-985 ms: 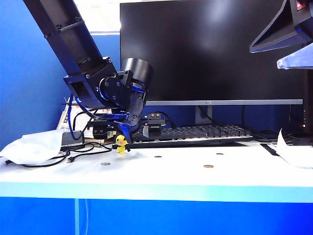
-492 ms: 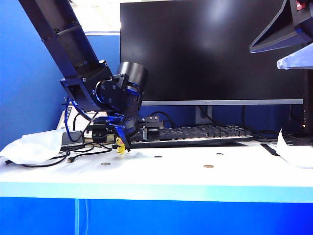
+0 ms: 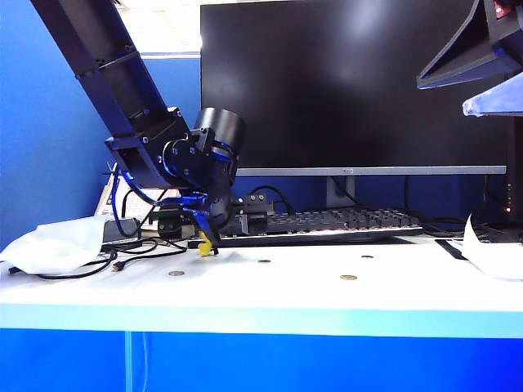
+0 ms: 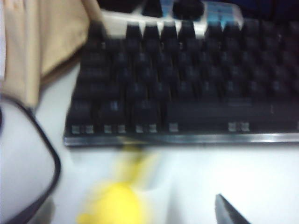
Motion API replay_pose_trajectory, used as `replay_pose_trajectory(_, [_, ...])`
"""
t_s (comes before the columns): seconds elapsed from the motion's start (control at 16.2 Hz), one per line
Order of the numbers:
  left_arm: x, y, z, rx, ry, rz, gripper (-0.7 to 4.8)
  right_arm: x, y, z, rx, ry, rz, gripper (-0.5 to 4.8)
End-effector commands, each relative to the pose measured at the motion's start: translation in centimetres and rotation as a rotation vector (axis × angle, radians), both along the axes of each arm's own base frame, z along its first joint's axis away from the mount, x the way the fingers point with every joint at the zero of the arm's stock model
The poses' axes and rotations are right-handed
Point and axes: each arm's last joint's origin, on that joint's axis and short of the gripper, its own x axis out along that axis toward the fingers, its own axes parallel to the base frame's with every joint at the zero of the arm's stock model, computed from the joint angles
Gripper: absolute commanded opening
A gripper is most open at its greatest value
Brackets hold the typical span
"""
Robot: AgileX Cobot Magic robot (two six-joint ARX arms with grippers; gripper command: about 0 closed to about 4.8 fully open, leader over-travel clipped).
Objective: Pick up the doll and place it on the similarly colored coin.
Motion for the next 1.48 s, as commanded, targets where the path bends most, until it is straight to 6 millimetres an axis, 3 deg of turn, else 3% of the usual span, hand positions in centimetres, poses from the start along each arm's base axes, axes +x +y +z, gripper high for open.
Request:
replay_pose_trajectory(0.06, [0.2, 0.0, 0.0, -0.002, -0.004, 0.001, 4.79, 0.0, 0.0, 0.4, 0.006, -0.024, -0.002, 3.91])
replay_pose_trajectory(0.31, [0.2, -0.3, -0.7, -0.009, 0.018, -0.051, 4.79, 0.3, 0.1, 0.2, 0.002, -0.011, -0.004, 3.91])
replay_pose_trajectory(0.68, [1.3, -1.1, 0.4, 0.019, 0.096, -0.085, 4.79, 0.5, 0.1, 0.2, 0.006, -0.025, -0.005, 3.91])
replay_pose_trajectory(1.17, [1.8, 0.3, -0.8, 0.042, 0.207, -0.118, 4.79, 0.5, 0.1, 0.2, 0.006, -0.025, -0.005, 3.91])
replay_pose_trajectory(1.42, [2.7, 0.5, -0.1, 0.007, 0.197, -0.163, 4.25, 0.5, 0.1, 0.2, 0.007, -0.024, -0.005, 3.91])
replay_pose_trajectory(1.48, [2.9, 0.4, -0.3, -0.004, 0.203, -0.190, 3.68, 0.5, 0.1, 0.2, 0.006, -0.024, -0.005, 3.91])
